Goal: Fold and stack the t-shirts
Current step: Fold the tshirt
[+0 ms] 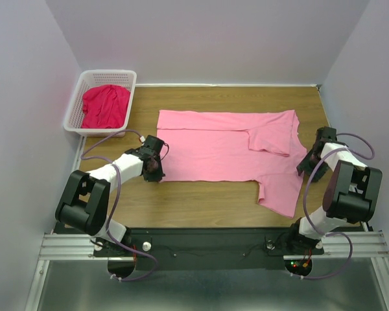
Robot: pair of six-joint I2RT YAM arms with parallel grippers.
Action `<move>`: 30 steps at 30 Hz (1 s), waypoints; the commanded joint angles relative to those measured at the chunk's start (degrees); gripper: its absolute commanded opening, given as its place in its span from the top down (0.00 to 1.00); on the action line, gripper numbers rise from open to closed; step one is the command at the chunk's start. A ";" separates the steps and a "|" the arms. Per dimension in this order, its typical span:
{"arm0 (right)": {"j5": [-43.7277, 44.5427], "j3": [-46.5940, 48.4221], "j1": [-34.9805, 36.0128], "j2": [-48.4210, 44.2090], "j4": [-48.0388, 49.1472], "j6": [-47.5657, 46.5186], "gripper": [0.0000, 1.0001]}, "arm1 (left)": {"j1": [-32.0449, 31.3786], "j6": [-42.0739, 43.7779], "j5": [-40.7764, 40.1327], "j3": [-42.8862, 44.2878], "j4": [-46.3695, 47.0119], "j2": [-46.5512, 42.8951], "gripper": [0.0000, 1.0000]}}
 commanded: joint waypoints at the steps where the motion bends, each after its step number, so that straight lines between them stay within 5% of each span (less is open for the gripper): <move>1: -2.04 0.99 -0.42 0.33 1.33 0.80 0.49 | -0.42 0.19 1.70 0.58 -2.69 0.72 0.93; 16: -2.92 -2.70 -0.42 1.21 3.96 0.80 0.58 | -0.42 0.28 1.88 1.01 -2.51 0.63 0.98; 21: -1.87 -3.49 -0.42 1.38 4.76 1.33 0.70 | -0.42 0.54 0.65 0.84 -2.95 0.55 0.99; 26: -1.16 -3.41 -0.42 1.73 4.76 1.68 0.94 | -0.42 0.72 0.38 0.66 -2.95 0.72 1.00; 30: -1.60 -3.05 -0.42 0.77 4.67 1.59 0.99 | -0.34 0.63 -0.49 1.01 -3.39 -0.15 1.00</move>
